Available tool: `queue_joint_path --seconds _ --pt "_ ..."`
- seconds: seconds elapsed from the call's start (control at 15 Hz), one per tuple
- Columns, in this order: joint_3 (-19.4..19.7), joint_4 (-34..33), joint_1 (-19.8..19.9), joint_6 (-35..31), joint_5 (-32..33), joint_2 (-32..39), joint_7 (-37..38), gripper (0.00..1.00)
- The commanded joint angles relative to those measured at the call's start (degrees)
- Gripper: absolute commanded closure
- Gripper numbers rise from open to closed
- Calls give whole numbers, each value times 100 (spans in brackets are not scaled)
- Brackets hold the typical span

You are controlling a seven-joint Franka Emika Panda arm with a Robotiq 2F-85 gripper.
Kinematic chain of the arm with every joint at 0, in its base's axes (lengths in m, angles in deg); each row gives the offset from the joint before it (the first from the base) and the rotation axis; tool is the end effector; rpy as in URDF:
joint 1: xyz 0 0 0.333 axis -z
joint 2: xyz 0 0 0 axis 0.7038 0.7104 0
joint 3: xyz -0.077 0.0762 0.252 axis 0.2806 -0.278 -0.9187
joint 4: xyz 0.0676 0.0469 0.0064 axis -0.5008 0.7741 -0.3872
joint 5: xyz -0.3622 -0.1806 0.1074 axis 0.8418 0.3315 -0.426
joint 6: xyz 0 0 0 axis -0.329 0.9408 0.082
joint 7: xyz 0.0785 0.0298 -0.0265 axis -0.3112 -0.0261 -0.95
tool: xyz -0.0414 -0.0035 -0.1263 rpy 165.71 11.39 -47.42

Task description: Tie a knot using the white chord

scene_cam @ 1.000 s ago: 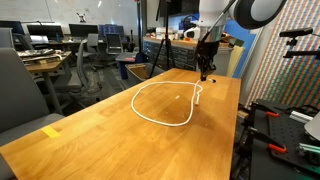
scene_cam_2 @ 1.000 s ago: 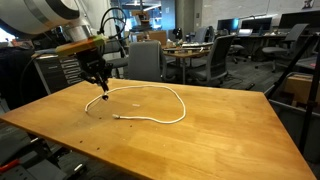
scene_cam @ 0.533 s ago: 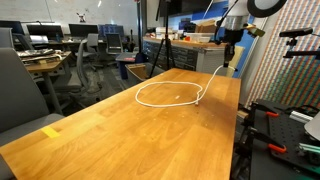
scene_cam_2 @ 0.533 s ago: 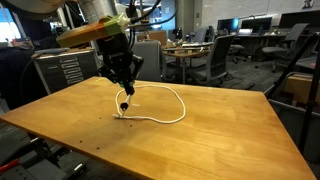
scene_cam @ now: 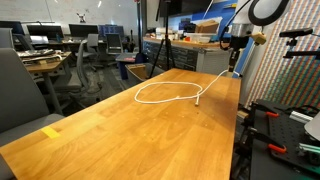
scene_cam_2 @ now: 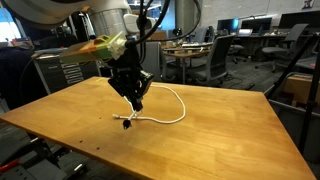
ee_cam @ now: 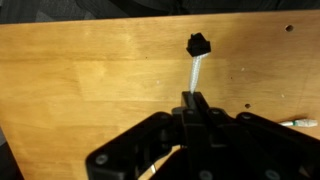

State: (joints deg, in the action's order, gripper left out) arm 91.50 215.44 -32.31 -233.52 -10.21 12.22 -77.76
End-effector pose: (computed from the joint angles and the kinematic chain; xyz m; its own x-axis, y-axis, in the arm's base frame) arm 0.3842 -0.1682 0.1920 0.9970 0.0730 0.0247 0.0683 -0.9852 0.1572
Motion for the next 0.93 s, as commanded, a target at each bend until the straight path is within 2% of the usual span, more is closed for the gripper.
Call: queue_joint_path --seconds 0.0,0.07,0.2,0.4,0.47,0.6,0.67,0.73,0.8,0.87 --pt "-352 -138 -97 -361 1 534 607 92" --pt "-475 -182 -87 -466 214 702 882 70" --pt "-726 -322 -68 -499 899 989 1702 58" --pt "-934 -537 -375 -97 1763 1250 2671 35" --pt "-971 -568 -508 -46 1978 1301 2819 27" --pt "-1098 -522 -810 -121 2157 1360 2539 12" --pt "-1197 -430 -958 -259 2018 1347 2312 5" --pt "-1007 -412 -833 -216 1928 1324 2466 0" --pt "-1052 -410 -938 -216 1915 1353 2502 15" --pt "-1051 -408 -965 -215 1913 1368 2511 0"
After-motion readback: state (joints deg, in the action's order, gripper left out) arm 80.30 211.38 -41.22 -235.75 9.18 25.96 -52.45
